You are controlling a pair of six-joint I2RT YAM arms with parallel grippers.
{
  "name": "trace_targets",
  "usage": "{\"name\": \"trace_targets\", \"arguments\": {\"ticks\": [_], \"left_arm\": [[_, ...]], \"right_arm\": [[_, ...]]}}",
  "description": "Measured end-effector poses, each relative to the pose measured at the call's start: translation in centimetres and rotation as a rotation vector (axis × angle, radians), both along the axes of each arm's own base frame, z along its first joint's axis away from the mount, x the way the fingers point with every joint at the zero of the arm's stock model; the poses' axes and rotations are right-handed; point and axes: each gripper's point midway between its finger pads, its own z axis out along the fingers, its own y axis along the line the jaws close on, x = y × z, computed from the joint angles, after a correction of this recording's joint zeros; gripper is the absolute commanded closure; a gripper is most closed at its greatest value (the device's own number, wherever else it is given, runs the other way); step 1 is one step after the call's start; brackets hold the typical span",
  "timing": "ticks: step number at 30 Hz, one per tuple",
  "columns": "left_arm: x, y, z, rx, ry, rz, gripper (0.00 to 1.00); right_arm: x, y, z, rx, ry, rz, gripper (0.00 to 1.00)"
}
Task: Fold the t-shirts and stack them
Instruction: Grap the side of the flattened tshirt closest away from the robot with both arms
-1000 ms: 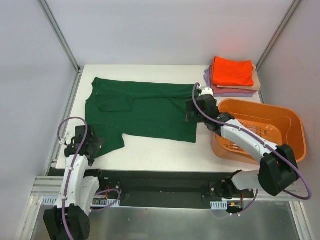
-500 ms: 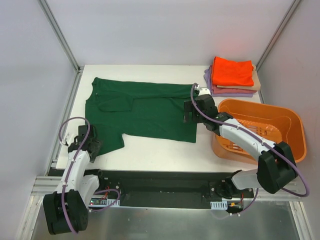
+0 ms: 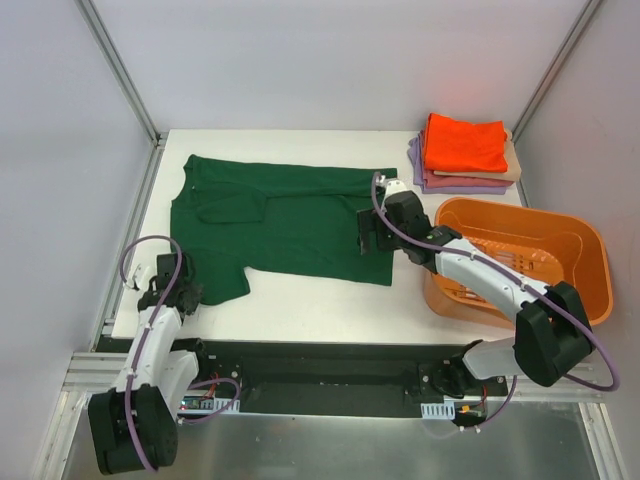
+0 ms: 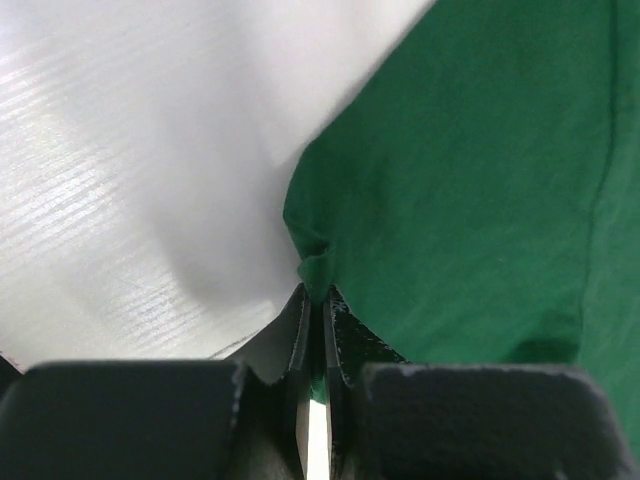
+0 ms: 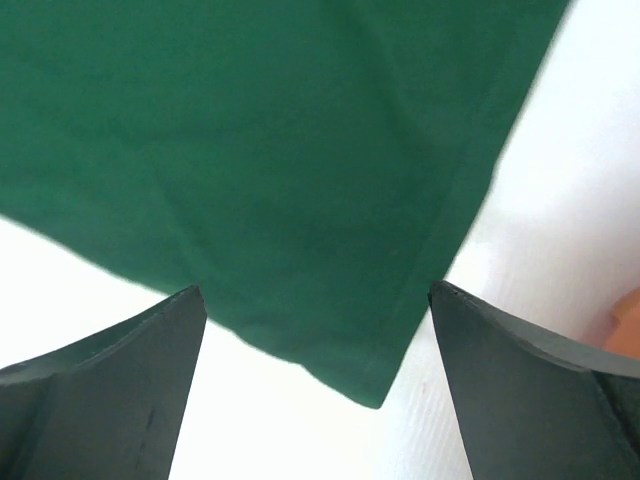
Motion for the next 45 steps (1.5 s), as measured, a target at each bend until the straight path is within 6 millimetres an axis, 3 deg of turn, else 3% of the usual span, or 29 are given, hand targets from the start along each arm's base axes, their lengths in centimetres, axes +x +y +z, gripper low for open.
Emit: {"name": "trace_targets", "arguments": {"ticks": [6, 9, 13, 16, 19, 26, 32, 37, 45], "left_arm": [[0.8, -0.6, 2.0, -0.008, -0.114, -0.036, 1.0], [1.4, -0.8, 3.0, -0.013, -0.146, -0.055, 1.0], [2.2, -1.3, 4.2, -0.034, -0.173, -0.075, 1.0], [2.7, -1.6, 4.9, -0.052, -0.182, -0.089, 1.0], [3.2, -1.8, 5.4, -0.062, -0.195, -0.097, 1.0], [4.3, -1.7, 6.7, -0.07, -0.207, -0.09, 1.0], [5.3, -1.6, 7.4, -0.07, -0.215, -0.09, 1.0], [6.0, -1.5, 7.4, -0.077, -0.204, -0.082, 1.0], [7.3, -1.4, 8.0, -0.081, -0.209, -0.076, 1.0]], "right_arm": [[-4.4, 3.0, -1.3, -0.097, 0.041, 0.291, 0.01], [-7.4, 3.5, -2.4, -0.181, 0.087, 0.411, 0.09], [-9.8, 2.4, -4.5, -0.285, 0.179, 0.476, 0.16], [-10.5, 0.5, -6.4, -0.384, 0.256, 0.475, 0.3], [-10.7, -0.8, -7.6, -0.464, 0.299, 0.488, 0.39], [-9.7, -2.6, -9.7, -0.616, 0.354, 0.476, 0.44], [-8.7, -3.4, -9.9, -0.657, 0.355, 0.44, 0.47], [-8.3, -3.2, -10.1, -0.664, 0.361, 0.447, 0.69], [-7.8, -3.4, -10.4, -0.67, 0.378, 0.436, 0.91]]}}
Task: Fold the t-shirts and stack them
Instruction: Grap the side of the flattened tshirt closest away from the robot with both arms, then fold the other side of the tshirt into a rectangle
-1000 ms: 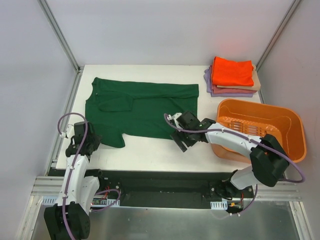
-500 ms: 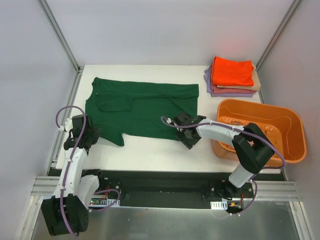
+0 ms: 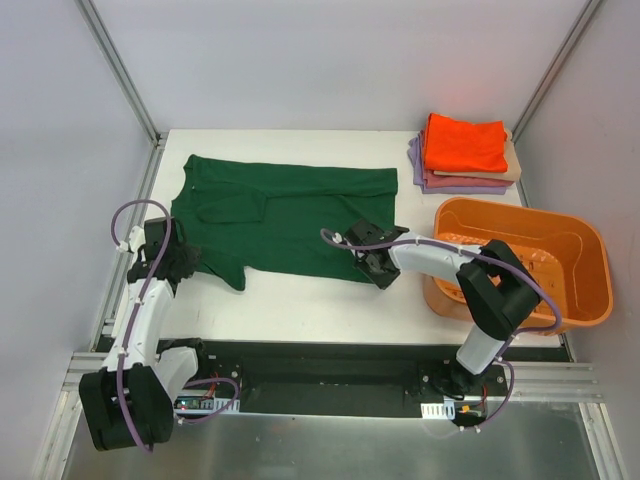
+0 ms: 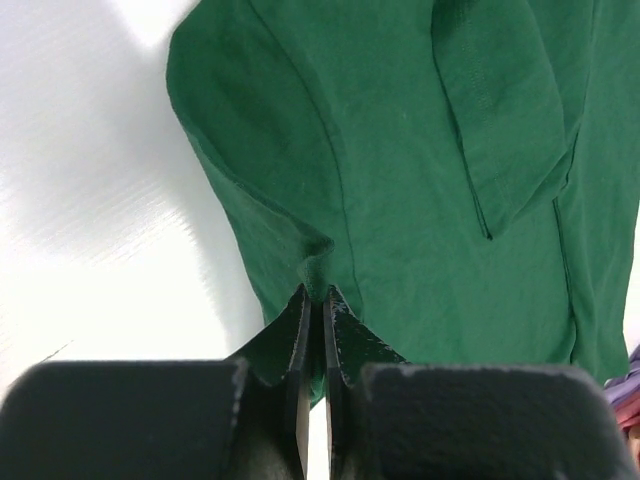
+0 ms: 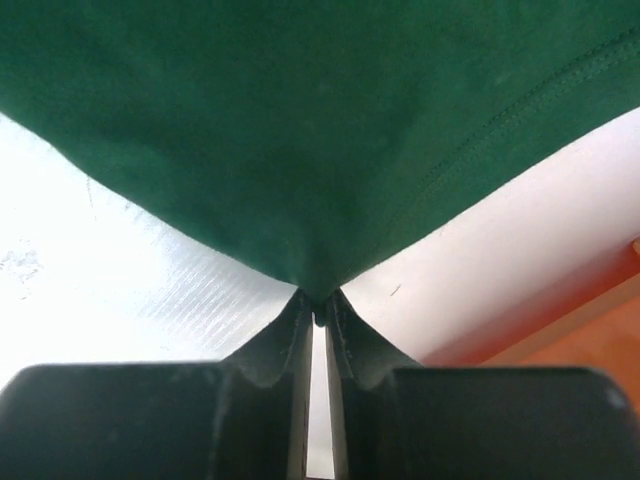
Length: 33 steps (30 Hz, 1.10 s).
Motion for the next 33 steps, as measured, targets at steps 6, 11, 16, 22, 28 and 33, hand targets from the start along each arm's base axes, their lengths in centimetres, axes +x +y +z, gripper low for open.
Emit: {"name": "trace_targets", "arguments": {"ticks": [6, 11, 16, 22, 28, 33], "left_arm": [[1.6, -0.1, 0.8, -0.013, -0.003, -0.013, 1.0], [4.1, 0.0, 2.2, -0.021, -0.032, -0.022, 1.0], [6.3, 0.3, 3.7, -0.019, -0.066, -0.02, 1.0], [9.5, 0.8, 5.2, -0.016, -0.095, -0.018, 1.0], [13.0, 1.5, 6.9, -0.002, -0.125, -0.01, 1.0], [15.7, 1.9, 7.5, 0.005, -0.132, -0.014, 1.0]], "right_arm": [[1.2, 0.0, 0.9, 0.025, -0.011, -0.043, 0.99], [3.3, 0.7, 2.5, 0.086, -0.049, -0.098, 0.99], [4.9, 0.6, 3.7, 0.146, -0.057, -0.178, 0.99], [7.5, 0.4, 5.9, 0.218, -0.092, -0.276, 0.99], [11.0, 0.0, 7.6, 0.264, -0.13, -0.35, 0.99], [13.5, 0.0, 8.1, 0.284, -0.137, -0.381, 0.99]]}}
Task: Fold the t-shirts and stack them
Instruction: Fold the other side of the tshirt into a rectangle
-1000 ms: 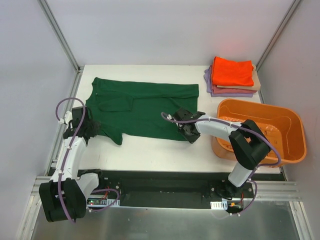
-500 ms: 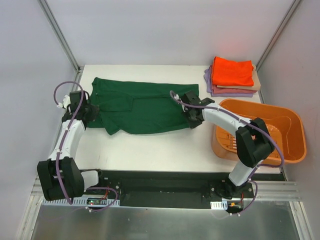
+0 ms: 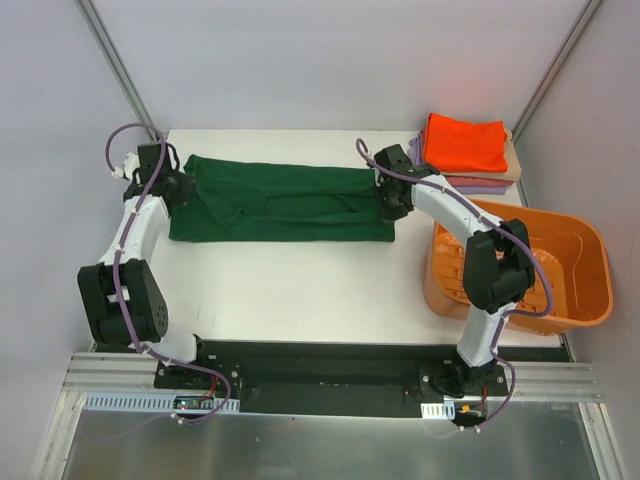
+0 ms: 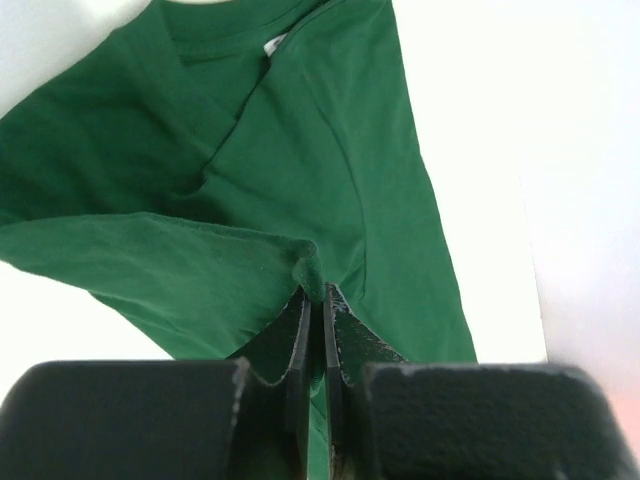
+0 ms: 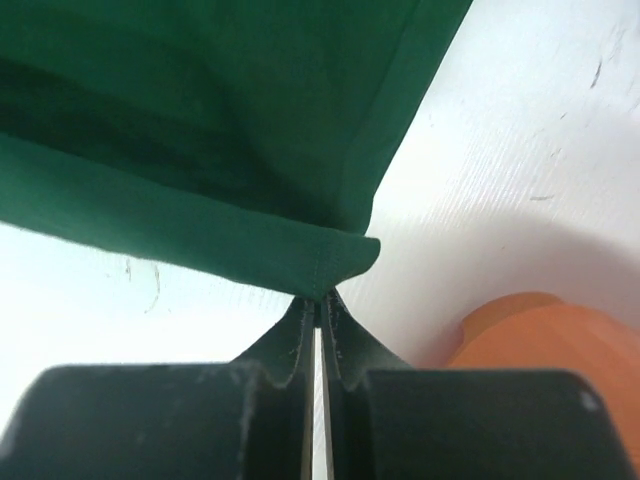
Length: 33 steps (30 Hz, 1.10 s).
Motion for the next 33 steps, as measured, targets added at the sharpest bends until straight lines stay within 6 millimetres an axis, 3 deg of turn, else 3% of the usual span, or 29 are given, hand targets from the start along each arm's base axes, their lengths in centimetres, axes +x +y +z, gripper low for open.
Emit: {"name": "trace_targets", "arguments": {"ticks": [9, 16, 18, 19, 20, 22, 24, 26, 28, 31, 33], "left_arm": [[4.7, 0.7, 0.2, 0.025, -0.003, -0.025, 1.0], [8.3, 1.5, -0.7, 0.052, 0.005, -0.049, 1.0], [9.5, 1.9, -1.1, 0.058, 0.006, -0.052, 0.81], [10.2, 1.9, -1.3, 0.06, 0.008, -0.056, 0.72], [10.9, 2.0, -1.8, 0.064, 0.012, -0.063, 0.53], [12.5, 2.1, -2.6, 0.064, 0.016, -0.086, 0.27], [14.0, 2.0, -3.7, 0.051, 0.017, -0.117, 0.01], [15.0, 1.6, -4.5, 0.041, 0.021, -0.154, 0.01], [15.4, 1.2, -4.9, 0.033, 0.021, -0.185, 0.01], [14.9, 0.6, -4.4, 0.03, 0.018, -0.223, 0.01], [13.8, 0.2, -3.8, 0.027, 0.015, -0.238, 0.01]], "right_arm": [[4.5, 0.1, 0.4, 0.015, -0.011, -0.021, 0.99], [7.1, -0.4, -0.7, 0.013, 0.011, -0.05, 0.91], [7.9, -0.6, -1.2, 0.014, 0.017, -0.061, 0.87], [8.4, -0.7, -1.5, 0.013, 0.02, -0.067, 0.79], [9.0, -0.8, -1.7, 0.014, 0.019, -0.075, 0.74], [10.6, -0.9, -2.1, 0.011, 0.006, -0.095, 0.52], [12.3, -1.3, -2.4, -0.004, -0.022, -0.12, 0.46], [13.4, -1.7, -2.4, -0.021, -0.044, -0.134, 0.31], [13.8, -2.0, -2.0, -0.028, -0.061, -0.142, 0.04], [13.5, -1.8, -0.7, -0.014, -0.088, -0.132, 0.04], [11.9, -1.4, 0.1, 0.013, -0.083, -0.111, 0.04]]}}
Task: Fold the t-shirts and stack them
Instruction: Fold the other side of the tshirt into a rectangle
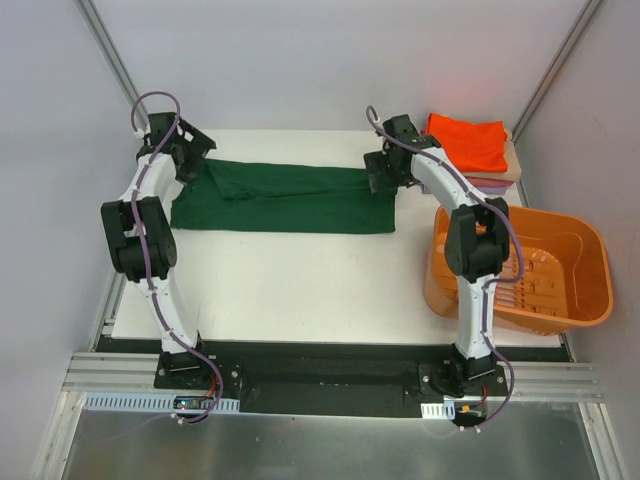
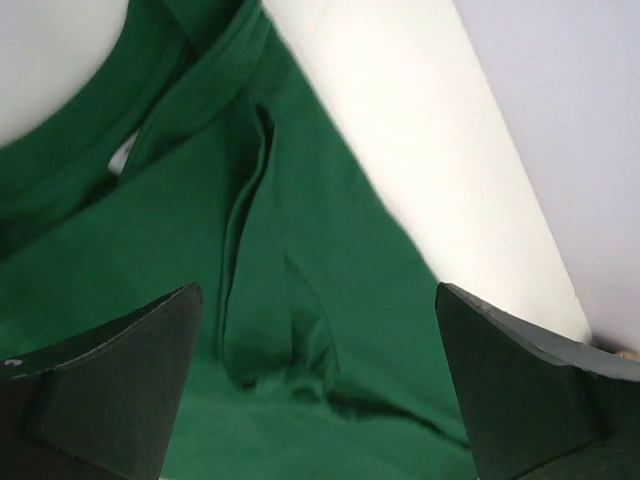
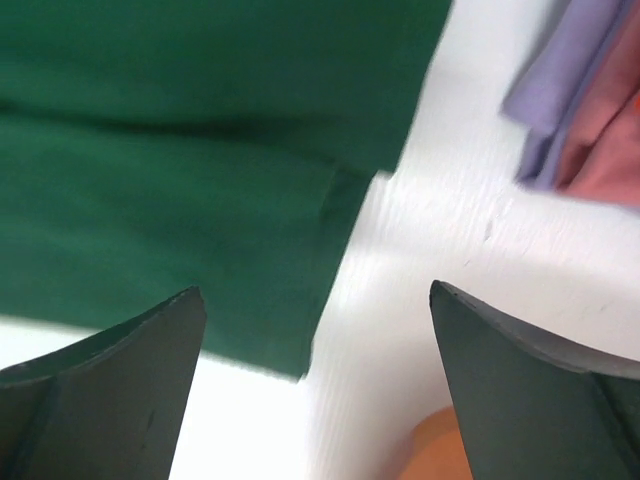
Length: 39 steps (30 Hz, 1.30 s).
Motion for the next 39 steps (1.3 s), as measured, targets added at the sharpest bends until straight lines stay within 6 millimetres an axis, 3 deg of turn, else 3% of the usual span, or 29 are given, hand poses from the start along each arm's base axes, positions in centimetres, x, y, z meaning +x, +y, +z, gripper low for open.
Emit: {"name": "trace_targets", "arguments": {"ticks": [3, 6, 10, 13, 16, 19, 24, 30, 39], "left_arm": [[-2.9, -1.0, 0.9, -0.007, 0.008, -0.029, 0.01], [-5.9, -2.3, 1.1, -0.017, 0.022, -0.055, 0.01], [-7.4, -4.0, -0.1, -0.038, 0.059, -0.097, 0.01], [-7.6, -4.8, -1.6, -0.053, 0.095, -0.121, 0.01], [-7.5, -5.7, -3.5, -0.076, 0.134, -0.146, 0.03], [-7.3, -6.2, -5.7, -0.104, 0.178, -0.164, 0.11], [-7.5, -6.8, -8.0, -0.125, 0.229, -0.175, 0.28], [-6.9, -7.0, -7.2, -0.122, 0.211, -0.182, 0.37], [-5.5, -7.0, -5.6, -0.111, 0.165, -0.187, 0.72]], "right_arm": [[-3.3, 1.7, 1.0, 0.075, 0.017, 0.062, 0.04], [-6.6, 5.0, 1.4, 0.167, 0.039, 0.157, 0.04], [-8.9, 9.6, 0.6, 0.25, 0.076, 0.271, 0.04], [-9.5, 11.5, -0.9, 0.28, 0.11, 0.301, 0.04], [-9.3, 11.3, -3.0, 0.274, 0.151, 0.276, 0.04], [-9.1, 10.5, -5.2, 0.262, 0.196, 0.238, 0.04], [-8.7, 9.6, -6.1, 0.262, 0.214, 0.196, 0.04], [-8.5, 9.4, -6.1, 0.257, 0.211, 0.181, 0.04], [-8.7, 8.9, -6.6, 0.237, 0.216, 0.17, 0.04]]}}
